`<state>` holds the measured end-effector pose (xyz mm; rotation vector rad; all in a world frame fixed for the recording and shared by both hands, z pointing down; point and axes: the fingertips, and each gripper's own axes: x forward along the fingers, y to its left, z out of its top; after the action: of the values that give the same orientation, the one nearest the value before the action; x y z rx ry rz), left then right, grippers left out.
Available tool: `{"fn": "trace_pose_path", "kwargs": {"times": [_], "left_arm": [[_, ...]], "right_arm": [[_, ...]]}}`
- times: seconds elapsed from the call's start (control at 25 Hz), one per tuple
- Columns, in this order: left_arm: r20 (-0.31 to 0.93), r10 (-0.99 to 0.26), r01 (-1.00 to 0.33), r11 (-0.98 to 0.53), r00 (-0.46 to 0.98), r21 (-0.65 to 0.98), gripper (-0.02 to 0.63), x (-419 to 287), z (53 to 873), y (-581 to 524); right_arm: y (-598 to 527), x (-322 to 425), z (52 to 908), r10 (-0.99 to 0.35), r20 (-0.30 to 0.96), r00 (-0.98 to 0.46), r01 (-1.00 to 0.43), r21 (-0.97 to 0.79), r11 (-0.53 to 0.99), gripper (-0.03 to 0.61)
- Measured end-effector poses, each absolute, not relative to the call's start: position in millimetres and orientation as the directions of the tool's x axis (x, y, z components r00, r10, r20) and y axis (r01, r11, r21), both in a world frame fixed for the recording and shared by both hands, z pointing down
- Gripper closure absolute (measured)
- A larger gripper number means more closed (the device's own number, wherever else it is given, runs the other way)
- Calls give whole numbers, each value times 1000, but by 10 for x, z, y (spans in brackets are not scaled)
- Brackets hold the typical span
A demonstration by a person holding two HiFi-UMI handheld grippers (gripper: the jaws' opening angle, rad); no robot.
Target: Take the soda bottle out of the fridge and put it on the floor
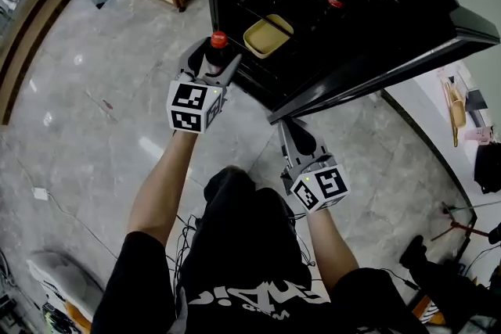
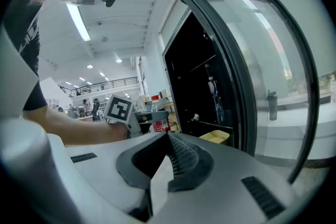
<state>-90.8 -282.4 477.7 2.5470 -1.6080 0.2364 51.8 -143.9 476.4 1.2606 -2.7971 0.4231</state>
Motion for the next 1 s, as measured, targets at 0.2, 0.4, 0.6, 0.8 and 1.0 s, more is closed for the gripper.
{"fn": "trace_pose_path", "kwargs": {"times": [0.2,0.4,0.6,0.8,1.0], "left_arm": [[195,-899,-918,-395,392,28,304,-1120,5418,-2737],[188,-912,-931,-363,365,50,304,-1298,6096,-2623],[174,-919,-935,-351,353,47,304,-1444,6677,-2484],[168,-926,-941,-334,337,44,304,-1590,7267,-2377],[162,-934,-948,-314,317,47,304,-1695,7697,-2255]], "right_arm": [[-1606,396,5467,-706,148,-692,-720,-217,659,555],[-1731,281,6201,-695,133,-707,-705,-213,676,555],[-1848,81,6789,-679,98,-728,-683,-197,704,555],[-1912,-117,7336,-657,66,-751,-657,-175,733,555],[-1907,-187,7780,-662,48,-748,-658,-183,730,555]]}}
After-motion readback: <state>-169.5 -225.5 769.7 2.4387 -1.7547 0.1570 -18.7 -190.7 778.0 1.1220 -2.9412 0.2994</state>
